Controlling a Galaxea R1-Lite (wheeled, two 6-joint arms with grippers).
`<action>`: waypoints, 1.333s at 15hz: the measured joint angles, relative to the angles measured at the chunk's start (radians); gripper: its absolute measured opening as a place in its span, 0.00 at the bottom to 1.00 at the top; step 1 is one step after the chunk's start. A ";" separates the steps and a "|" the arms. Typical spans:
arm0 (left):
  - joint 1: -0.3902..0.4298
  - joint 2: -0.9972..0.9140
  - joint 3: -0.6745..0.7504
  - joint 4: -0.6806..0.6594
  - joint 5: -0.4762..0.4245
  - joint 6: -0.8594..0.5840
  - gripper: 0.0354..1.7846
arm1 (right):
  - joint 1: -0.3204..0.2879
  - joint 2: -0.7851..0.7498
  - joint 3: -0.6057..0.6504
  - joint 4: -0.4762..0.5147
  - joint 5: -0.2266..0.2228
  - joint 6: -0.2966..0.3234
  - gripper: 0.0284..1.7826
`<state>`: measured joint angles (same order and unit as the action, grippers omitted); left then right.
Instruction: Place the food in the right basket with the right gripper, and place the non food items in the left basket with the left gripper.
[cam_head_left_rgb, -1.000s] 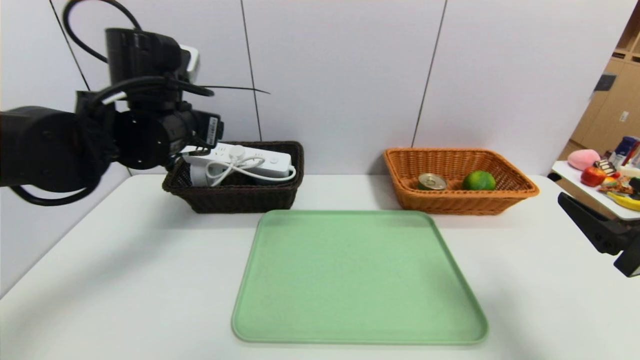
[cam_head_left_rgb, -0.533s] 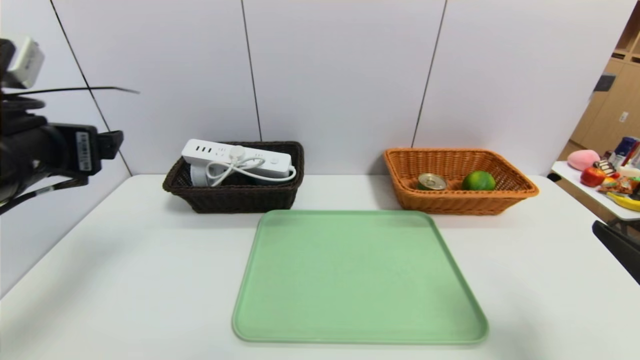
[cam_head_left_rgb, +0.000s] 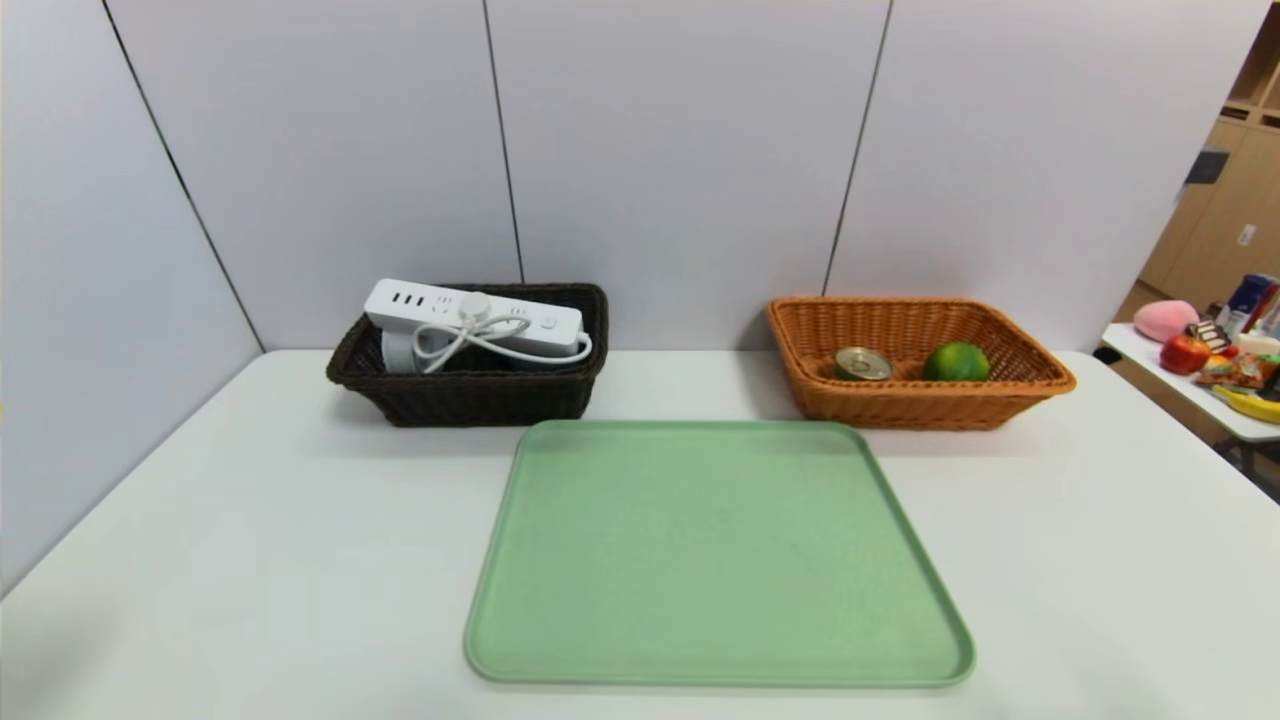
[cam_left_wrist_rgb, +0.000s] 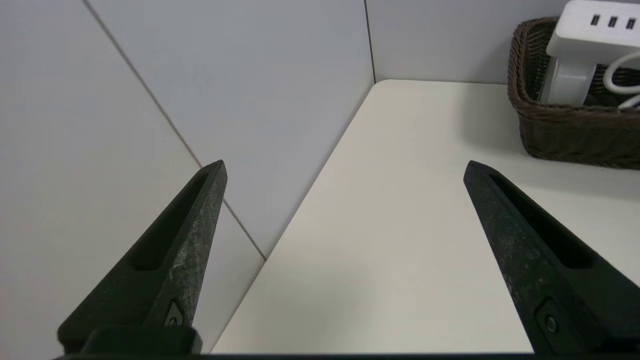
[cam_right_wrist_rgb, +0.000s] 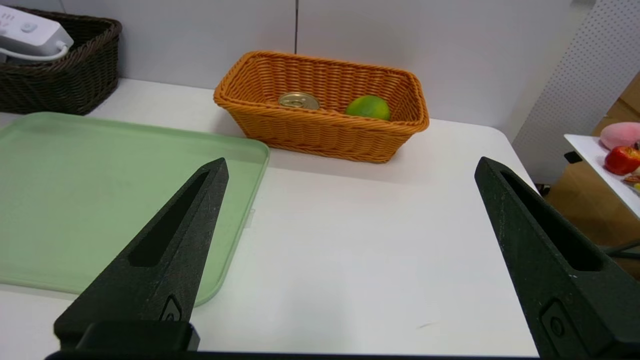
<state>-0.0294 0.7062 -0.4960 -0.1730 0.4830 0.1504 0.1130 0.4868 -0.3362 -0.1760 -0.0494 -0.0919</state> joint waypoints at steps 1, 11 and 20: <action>0.015 -0.077 0.053 0.007 -0.044 0.001 0.94 | -0.003 -0.032 0.000 0.024 0.001 0.007 0.95; 0.041 -0.461 0.209 0.232 -0.184 -0.033 0.94 | -0.094 -0.222 -0.040 0.161 0.057 0.024 0.95; 0.039 -0.624 0.294 0.254 -0.256 -0.019 0.94 | -0.117 -0.465 0.097 0.194 0.173 -0.050 0.95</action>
<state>0.0091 0.0821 -0.2015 0.0813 0.2270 0.1317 -0.0038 0.0215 -0.2394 0.0183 0.1236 -0.1417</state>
